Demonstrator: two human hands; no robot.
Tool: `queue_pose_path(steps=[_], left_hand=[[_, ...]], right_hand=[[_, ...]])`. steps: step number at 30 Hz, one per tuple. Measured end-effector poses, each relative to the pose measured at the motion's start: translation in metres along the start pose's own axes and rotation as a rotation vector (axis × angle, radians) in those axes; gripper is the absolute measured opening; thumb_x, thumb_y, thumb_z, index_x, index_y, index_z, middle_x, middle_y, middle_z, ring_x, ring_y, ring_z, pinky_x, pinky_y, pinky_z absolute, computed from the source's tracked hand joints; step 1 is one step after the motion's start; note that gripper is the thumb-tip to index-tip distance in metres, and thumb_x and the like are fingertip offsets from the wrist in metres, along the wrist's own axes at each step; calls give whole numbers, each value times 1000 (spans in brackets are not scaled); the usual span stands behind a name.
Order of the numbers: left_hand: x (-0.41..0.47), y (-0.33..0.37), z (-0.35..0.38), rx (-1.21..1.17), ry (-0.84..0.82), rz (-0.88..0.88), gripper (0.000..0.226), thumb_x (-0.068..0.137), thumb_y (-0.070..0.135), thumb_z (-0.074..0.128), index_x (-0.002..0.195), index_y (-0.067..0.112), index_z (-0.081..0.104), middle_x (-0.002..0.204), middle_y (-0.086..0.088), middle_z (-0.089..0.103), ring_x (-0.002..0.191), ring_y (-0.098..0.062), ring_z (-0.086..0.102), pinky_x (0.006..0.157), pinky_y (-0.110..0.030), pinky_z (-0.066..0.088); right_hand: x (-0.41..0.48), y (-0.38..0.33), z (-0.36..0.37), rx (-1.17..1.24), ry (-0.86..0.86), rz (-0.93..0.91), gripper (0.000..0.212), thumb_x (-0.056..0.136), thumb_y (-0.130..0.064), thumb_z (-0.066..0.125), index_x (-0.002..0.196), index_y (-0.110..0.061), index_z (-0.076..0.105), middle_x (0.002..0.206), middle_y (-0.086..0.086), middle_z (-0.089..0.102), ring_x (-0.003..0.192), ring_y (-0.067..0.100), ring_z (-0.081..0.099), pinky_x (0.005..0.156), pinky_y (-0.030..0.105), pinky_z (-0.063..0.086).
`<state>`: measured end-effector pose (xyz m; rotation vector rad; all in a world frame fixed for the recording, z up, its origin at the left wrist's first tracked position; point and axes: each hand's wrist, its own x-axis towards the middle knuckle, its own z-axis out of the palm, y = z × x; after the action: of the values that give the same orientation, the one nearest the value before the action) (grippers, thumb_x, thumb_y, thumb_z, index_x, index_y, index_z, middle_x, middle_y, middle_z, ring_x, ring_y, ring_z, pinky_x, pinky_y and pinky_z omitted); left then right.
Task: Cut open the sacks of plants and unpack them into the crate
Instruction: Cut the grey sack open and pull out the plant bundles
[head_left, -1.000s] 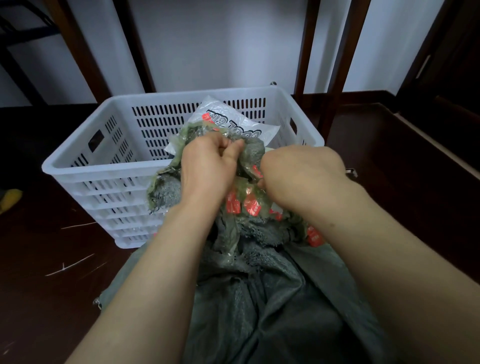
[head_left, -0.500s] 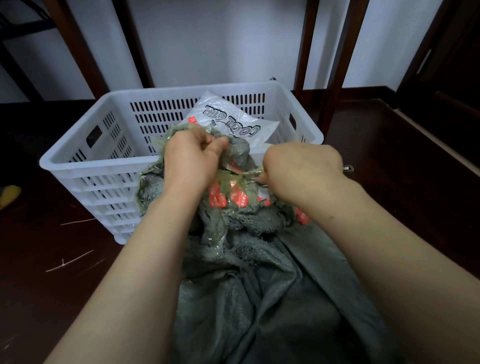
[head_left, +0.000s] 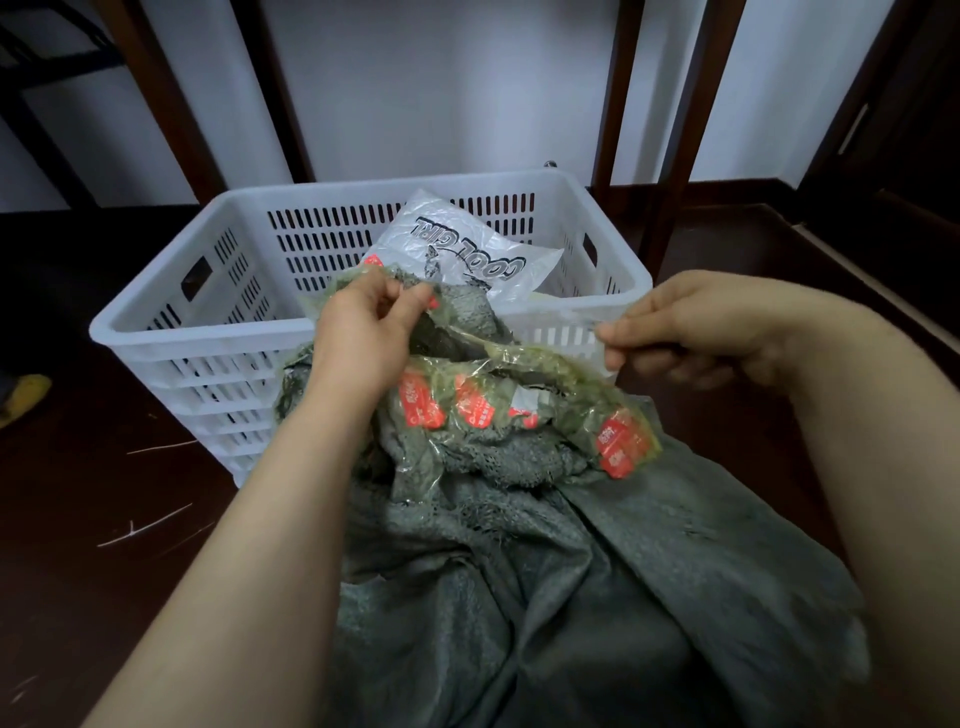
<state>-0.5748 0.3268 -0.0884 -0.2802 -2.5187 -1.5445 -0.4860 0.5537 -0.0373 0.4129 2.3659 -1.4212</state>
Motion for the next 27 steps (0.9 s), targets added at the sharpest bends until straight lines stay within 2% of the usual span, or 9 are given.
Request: queue_pose_path(steps=[4,7,10,12,15,18,22,25,27], left_hand=[[-2,6,5,-135,-82,-17,28,91,31,60,69,16,51,81,-20,62,64,-25,58,60,-37,53],[-5,11,7,-210,-124,-32,28,91,31,60,69,15,56,81,-17,63,61,-21,50,59,-32,45],[-7,16,2,-173,-191,-84,31,90,42,58,78,13,63,79,-6,68,59,-17,54,62,-31,47],[-4,20,-5,164,-245,-143,48,88,61,48,96,18,67,95,-2,71,84,-18,62,82,-34,47],[0,36,-18,828,-200,-94,60,94,60,30,116,15,62,131,-12,55,126,-31,43,106,-44,26],[-5,48,-8,749,-221,-42,64,94,62,28,96,11,65,115,-13,62,108,-30,53,103,-41,33],[-21,43,20,697,-264,65,70,88,72,24,69,17,62,65,1,57,74,-22,58,98,-42,39],[-21,45,28,684,-183,127,58,91,66,32,68,20,60,67,3,54,74,-23,48,91,-38,31],[-19,42,30,504,-189,95,50,91,60,43,68,19,61,62,4,56,67,-20,52,83,-35,37]], right_hand=[[15,4,17,246,155,-134,43,57,-45,76,74,-8,65,48,-3,44,34,6,21,36,14,16],[20,0,35,109,129,-185,56,41,-46,82,85,-14,71,46,-8,46,35,5,28,36,16,23],[24,-3,45,3,180,-179,26,57,-25,88,74,-15,71,42,-13,53,35,1,39,36,13,30],[28,0,46,70,255,-177,18,64,-17,86,68,-13,69,40,-11,51,35,1,38,36,11,28],[30,3,43,163,326,-162,21,65,-16,86,62,-17,65,48,-4,50,48,10,37,44,17,26],[30,0,42,189,305,-170,22,63,-15,87,63,-17,65,51,-2,56,52,16,44,48,19,30],[24,-4,46,228,235,-190,18,70,-6,81,70,-10,63,34,-10,49,26,-2,39,31,11,27],[20,-7,45,298,197,-200,13,73,-2,77,78,-5,65,34,-10,50,26,-2,40,30,10,27],[20,-6,44,334,183,-201,14,75,-3,75,86,-1,67,36,-9,52,27,-1,40,31,12,27]])
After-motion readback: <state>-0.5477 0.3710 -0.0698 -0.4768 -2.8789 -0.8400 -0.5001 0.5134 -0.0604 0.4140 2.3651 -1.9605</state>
